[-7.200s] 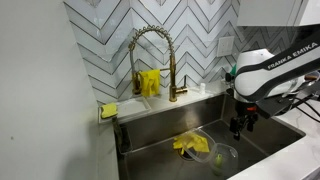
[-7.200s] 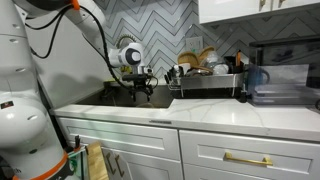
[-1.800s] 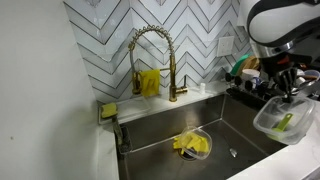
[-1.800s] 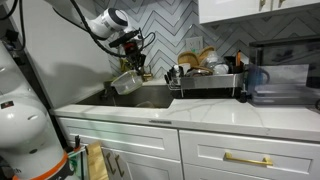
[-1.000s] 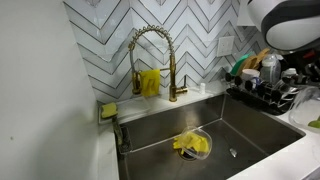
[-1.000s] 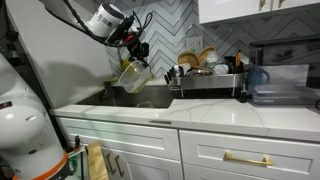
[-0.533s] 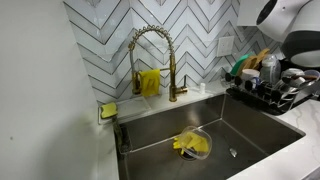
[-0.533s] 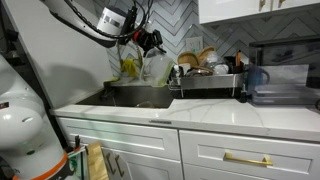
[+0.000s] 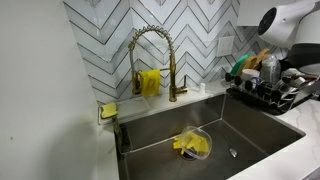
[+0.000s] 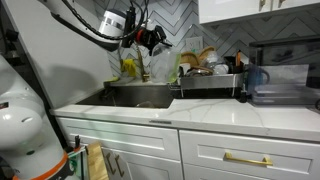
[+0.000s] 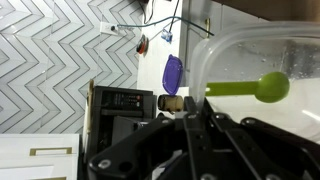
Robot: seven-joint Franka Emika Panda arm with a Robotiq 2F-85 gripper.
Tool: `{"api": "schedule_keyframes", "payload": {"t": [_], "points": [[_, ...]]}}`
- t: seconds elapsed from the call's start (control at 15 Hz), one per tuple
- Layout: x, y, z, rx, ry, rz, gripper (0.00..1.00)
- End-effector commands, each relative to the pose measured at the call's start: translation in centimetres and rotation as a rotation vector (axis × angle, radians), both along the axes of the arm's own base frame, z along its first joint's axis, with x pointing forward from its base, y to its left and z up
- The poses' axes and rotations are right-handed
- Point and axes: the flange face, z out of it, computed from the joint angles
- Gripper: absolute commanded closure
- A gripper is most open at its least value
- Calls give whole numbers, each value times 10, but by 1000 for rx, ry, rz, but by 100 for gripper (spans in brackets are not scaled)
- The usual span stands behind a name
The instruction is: Remove the lunch box with a spoon from the sink, then put the spoon on the rack
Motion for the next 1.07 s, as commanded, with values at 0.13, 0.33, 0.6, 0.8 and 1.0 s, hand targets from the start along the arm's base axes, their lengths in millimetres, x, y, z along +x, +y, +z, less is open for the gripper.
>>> {"api": "schedule_keyframes", "payload": {"t": [0.13,0.33,0.6,0.8,1.0], "points": [[12,-18,-7,-115,-77,32,98],[22,-26,-14,-201,-128,77,98],[26,-38,-37,-275,-171,117,98],[24,-47,-49,-318,-210,129,98],[23,-54,-57,-330,-227,120,98]]}}
